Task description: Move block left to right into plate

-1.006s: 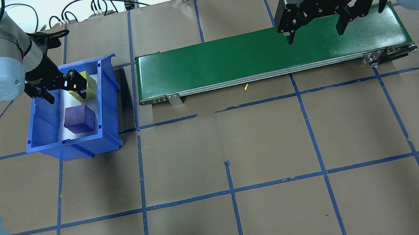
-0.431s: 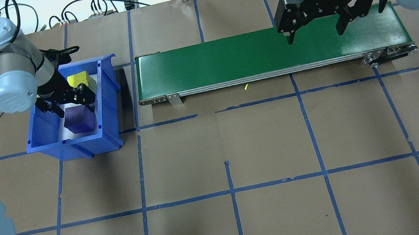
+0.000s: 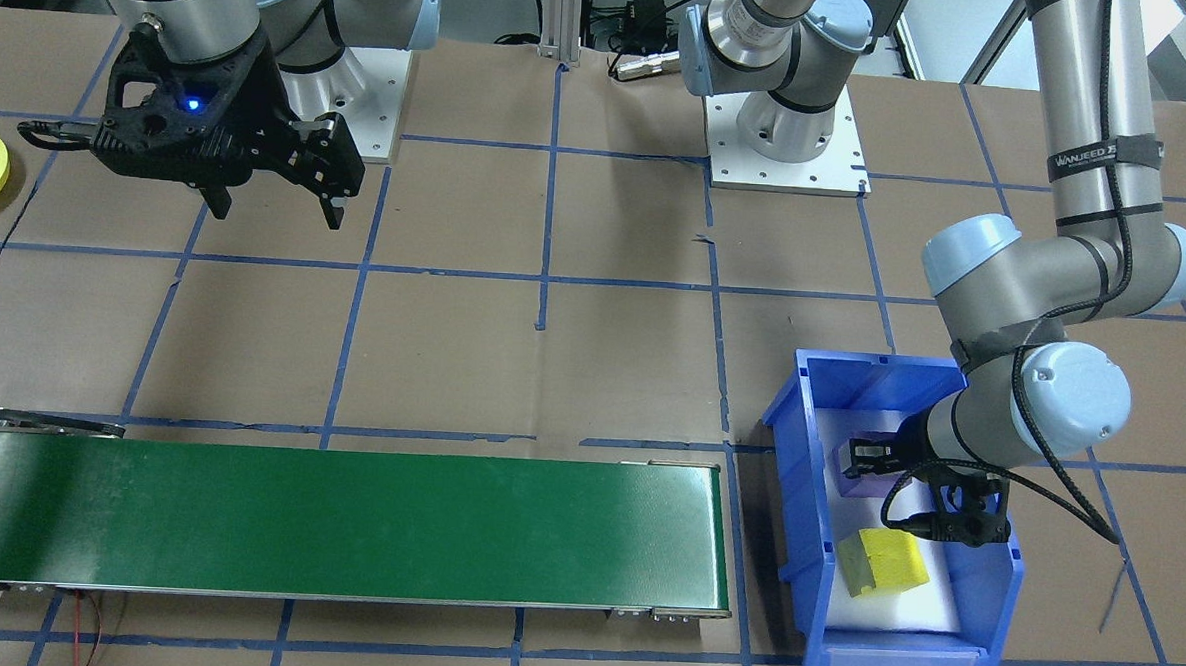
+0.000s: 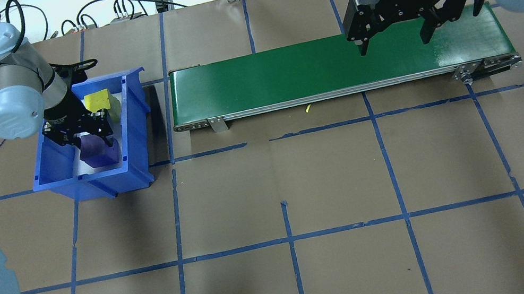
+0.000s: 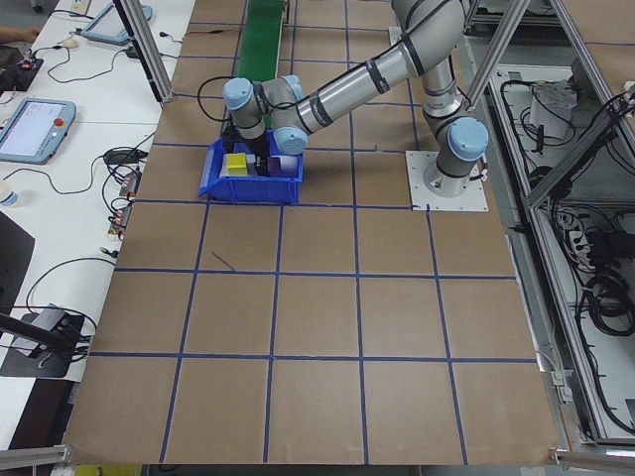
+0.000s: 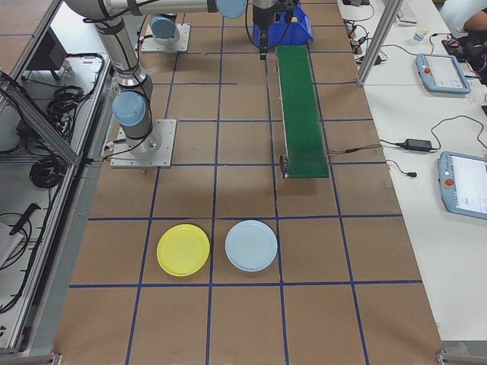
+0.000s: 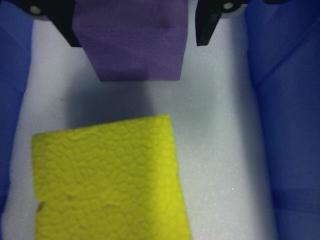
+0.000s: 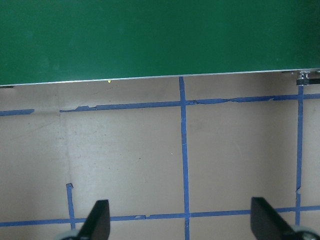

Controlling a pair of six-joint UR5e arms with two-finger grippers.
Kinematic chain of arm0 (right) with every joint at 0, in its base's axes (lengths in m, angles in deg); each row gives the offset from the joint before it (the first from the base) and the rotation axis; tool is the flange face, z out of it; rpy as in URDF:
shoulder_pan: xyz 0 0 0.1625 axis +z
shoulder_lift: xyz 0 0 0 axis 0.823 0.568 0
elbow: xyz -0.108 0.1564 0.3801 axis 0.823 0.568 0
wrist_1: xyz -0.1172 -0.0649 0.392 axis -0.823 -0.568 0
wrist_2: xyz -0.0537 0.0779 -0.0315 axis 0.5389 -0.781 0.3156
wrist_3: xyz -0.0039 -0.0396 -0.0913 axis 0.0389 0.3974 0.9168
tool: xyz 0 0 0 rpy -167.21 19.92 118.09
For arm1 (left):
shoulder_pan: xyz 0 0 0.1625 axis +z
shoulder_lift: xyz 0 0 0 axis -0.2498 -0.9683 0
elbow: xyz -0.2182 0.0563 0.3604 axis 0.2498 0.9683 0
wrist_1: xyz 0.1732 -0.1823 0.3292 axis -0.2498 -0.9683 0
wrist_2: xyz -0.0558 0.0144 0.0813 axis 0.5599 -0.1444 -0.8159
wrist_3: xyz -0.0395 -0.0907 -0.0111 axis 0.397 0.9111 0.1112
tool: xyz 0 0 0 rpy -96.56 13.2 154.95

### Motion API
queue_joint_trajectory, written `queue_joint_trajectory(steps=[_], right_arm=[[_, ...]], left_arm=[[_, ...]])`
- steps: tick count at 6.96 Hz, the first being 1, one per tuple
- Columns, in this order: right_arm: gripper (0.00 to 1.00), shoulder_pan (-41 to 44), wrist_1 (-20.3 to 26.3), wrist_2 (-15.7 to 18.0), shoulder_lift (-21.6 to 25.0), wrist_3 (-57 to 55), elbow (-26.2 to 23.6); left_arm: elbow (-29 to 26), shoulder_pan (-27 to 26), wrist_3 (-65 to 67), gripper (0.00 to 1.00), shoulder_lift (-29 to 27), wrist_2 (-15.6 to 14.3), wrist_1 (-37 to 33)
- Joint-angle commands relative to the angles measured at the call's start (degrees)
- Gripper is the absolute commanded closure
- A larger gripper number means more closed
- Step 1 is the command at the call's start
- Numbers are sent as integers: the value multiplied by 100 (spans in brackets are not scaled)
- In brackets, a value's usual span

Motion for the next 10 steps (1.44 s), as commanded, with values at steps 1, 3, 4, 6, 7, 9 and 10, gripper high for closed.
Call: queue_joint_trajectory(steps=[1,3,4,6,7,9,10], right_arm=[[0,0,0,2,0,0,0],[0,0,0,2,0,0,0],[0,0,0,-7,0,0,0],[0,0,0,-7,0,0,-9],[0,0,0,-7,0,0,-9],[0,0,0,-7,0,0,-9],[0,0,0,-7,0,0,-9]], left_arm=[[-84,1,132,87,205,-27,-356],[-670,-26,481,86,399,7,-681],[-1065,-208,806,83,400,103,-969],[-1359,-718,1263,83,365,122,-964],[-1481,-894,1510,83,304,278,-920],[-2086,-1428,2082,83,-81,412,-885],[-2193,-1658,2136,83,-232,412,-597]])
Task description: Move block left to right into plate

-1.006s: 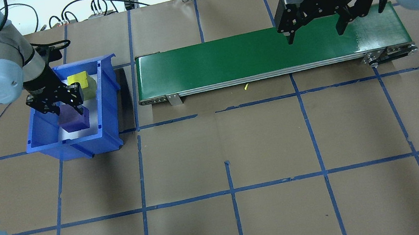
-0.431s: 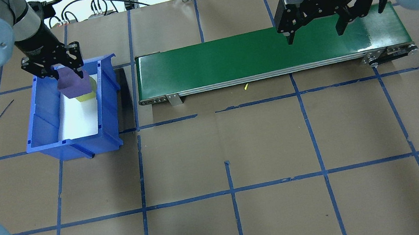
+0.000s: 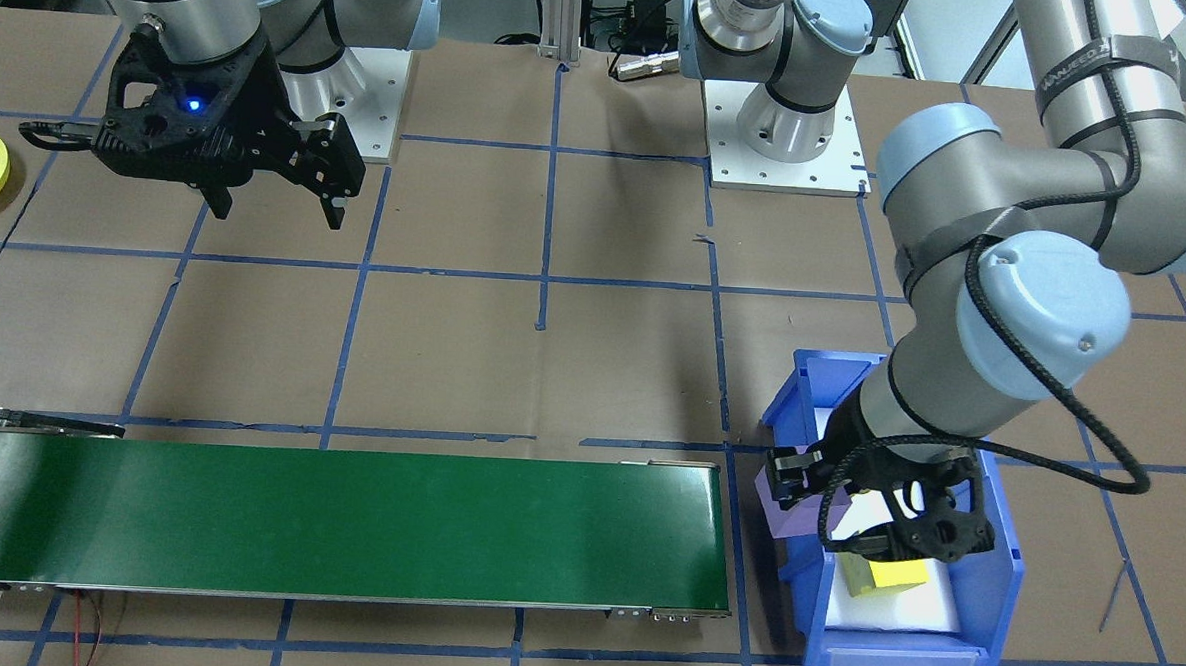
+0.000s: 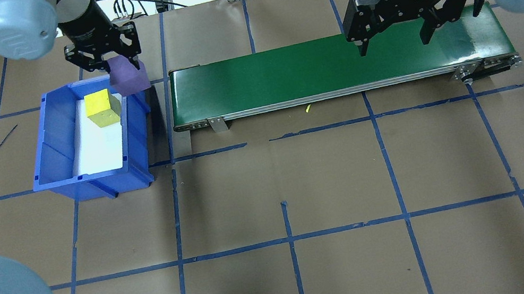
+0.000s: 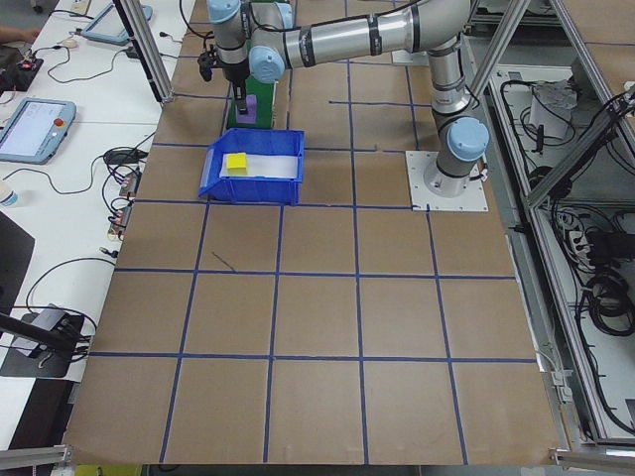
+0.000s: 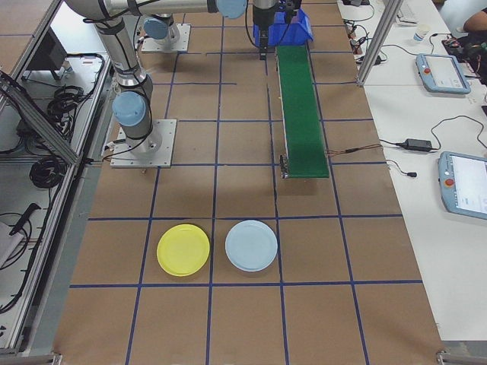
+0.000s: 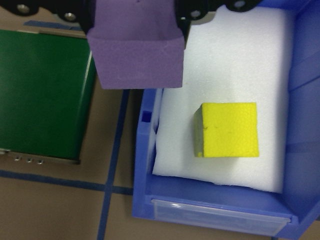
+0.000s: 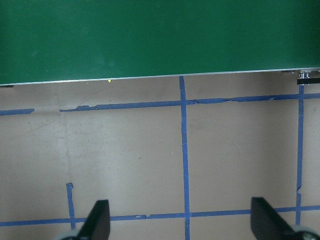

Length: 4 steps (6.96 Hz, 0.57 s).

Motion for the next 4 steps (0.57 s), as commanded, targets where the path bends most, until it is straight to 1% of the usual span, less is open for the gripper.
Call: queue_joint_trajectory(steps=[1,2,3,4], right_arm=[[0,0,9,0,0,0,0],[0,0,0,0,0,0,0],[0,0,0,0,0,0,-9],[0,0,9,0,0,0,0]], left_arm=[[-194,-434,203,81,-309,26,638],[-150,-636,230,81,-458,26,851],[111,-699,204,81,-503,26,1010],[557,-812,204,79,-494,34,1377]])
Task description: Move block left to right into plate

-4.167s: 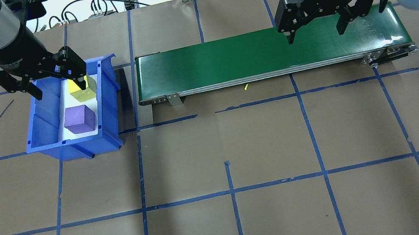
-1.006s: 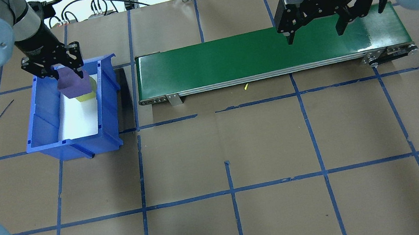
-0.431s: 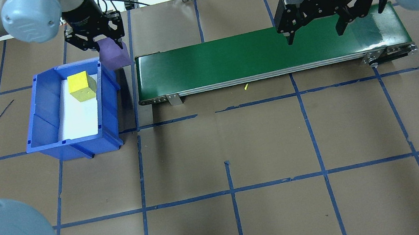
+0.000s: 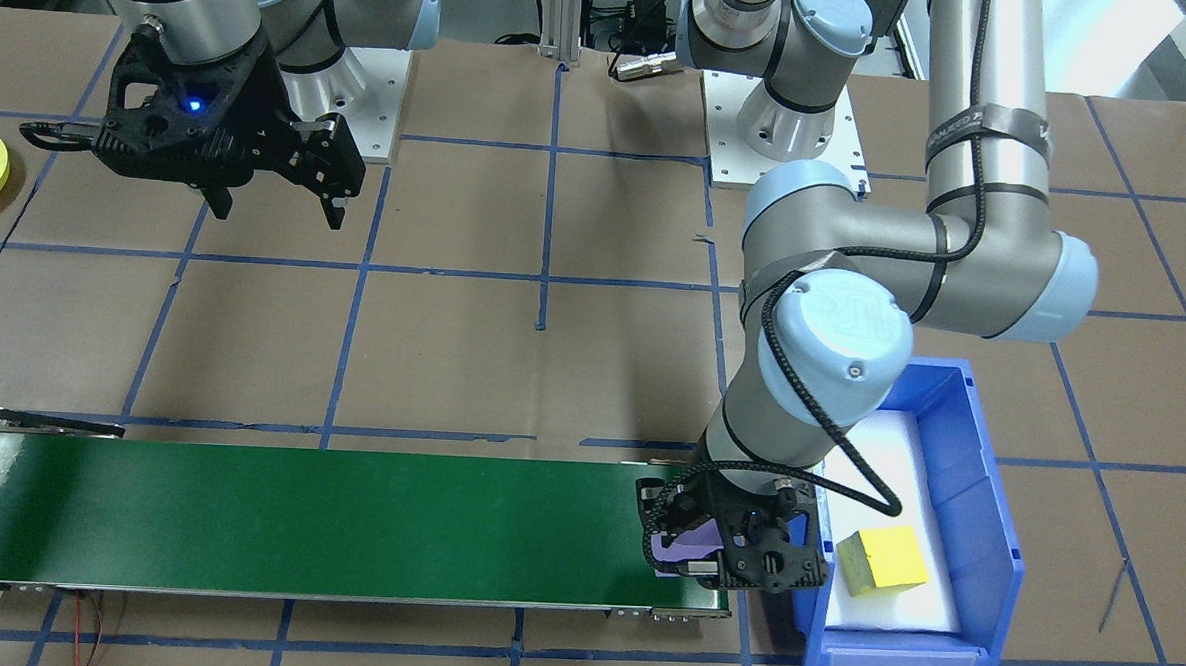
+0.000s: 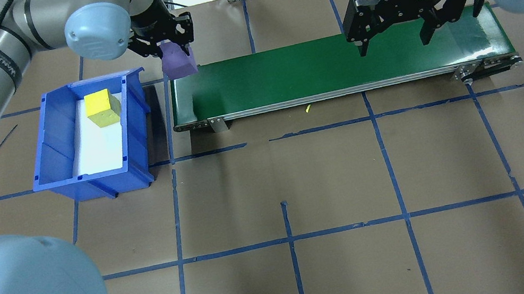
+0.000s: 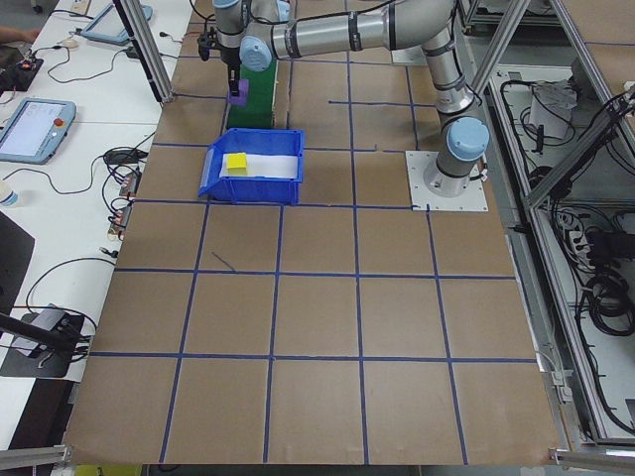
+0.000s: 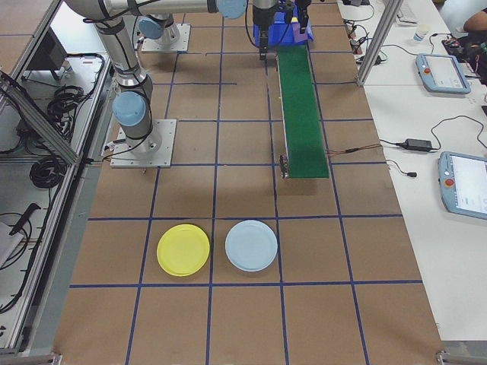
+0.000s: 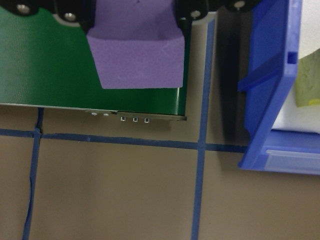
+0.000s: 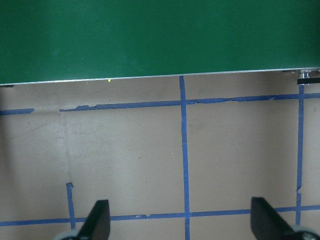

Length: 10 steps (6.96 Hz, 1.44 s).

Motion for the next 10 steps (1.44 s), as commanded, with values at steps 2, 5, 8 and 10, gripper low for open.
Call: queue_joint_trajectory(steps=[2,5,8,10], right_arm=[[0,0,-3,0,0,0,4],[0,0,-3,0,0,0,-5],[0,0,-3,0,0,0,-5],[0,-96,-11,9,-9,78,65]], left_arm=[[617,-222,85,63,-11,7,691],[670,-222,129,0,241,-19,780],[590,521,-675,0,701,-81,50],[390,1304,-1693,0,474,-116,58]])
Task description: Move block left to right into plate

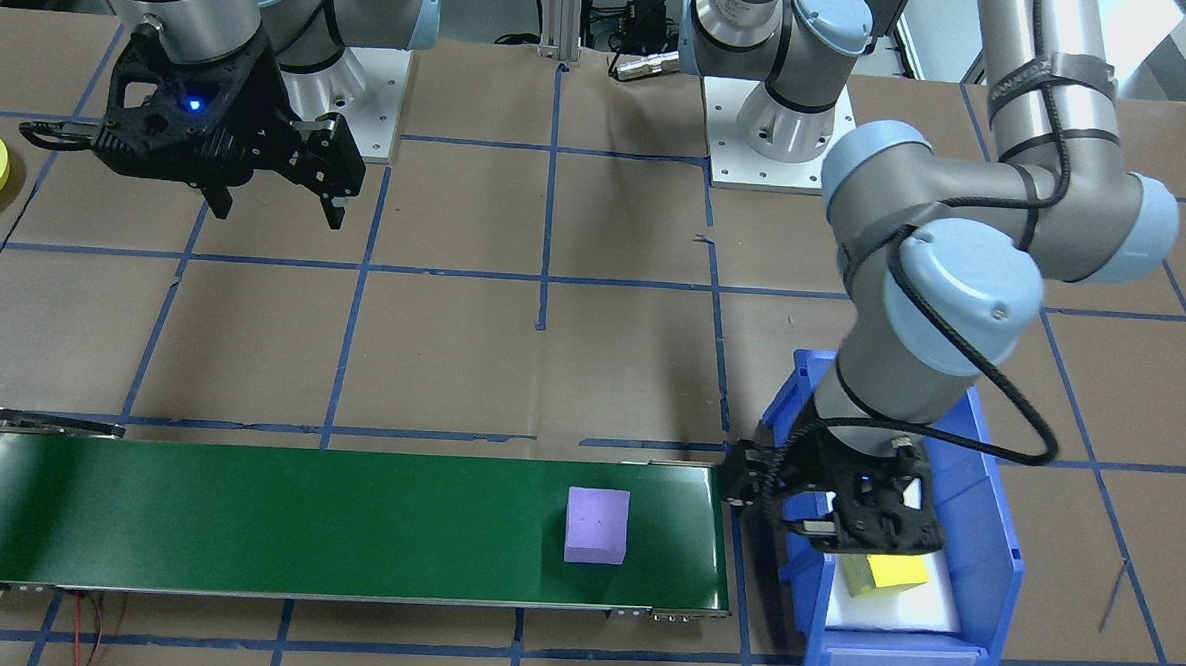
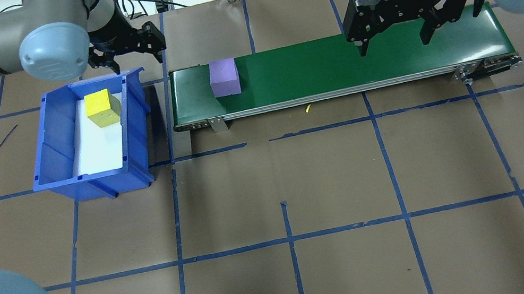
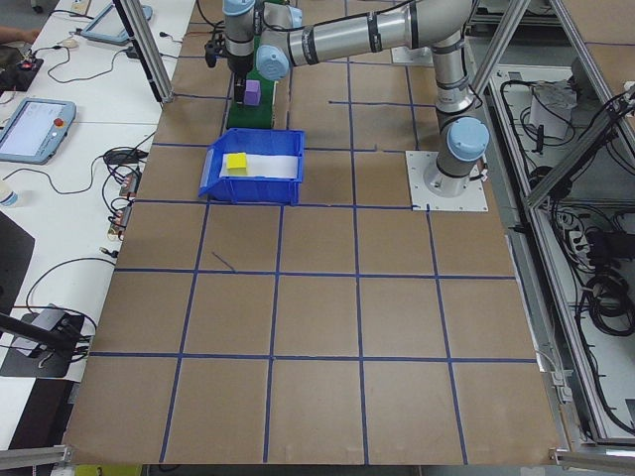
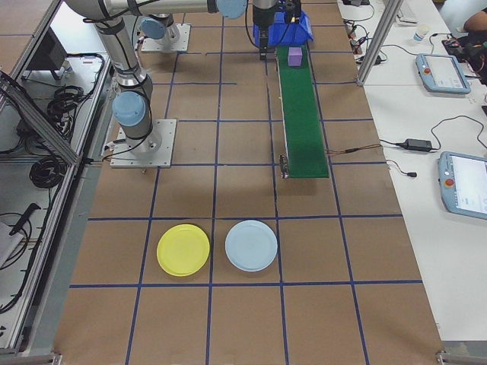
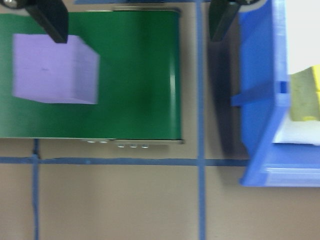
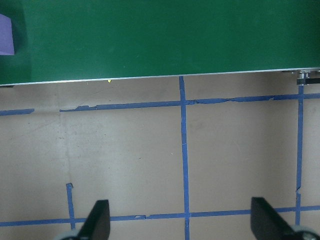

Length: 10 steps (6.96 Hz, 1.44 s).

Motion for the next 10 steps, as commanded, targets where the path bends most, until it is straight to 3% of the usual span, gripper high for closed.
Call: queue_joint_trajectory(steps=[1,4,6,9,10], right_arm=[[0,-110,-6,24,-16,69,66],[0,-741,20,51,-16,61,154],[0,-760,3,25,-16,61,84],[0,-725,3,68,10,69,-328],[0,-769,11,77,-7,78,-425]], left_arm=[[-197,640,-663,0,-284,-26,13],[-76,1010,-233,0,-705,-70,335],[440,1169,220,0,-725,201,582],[637,1169,242,1,-760,237,725],[637,1169,7,34,-760,220,716]])
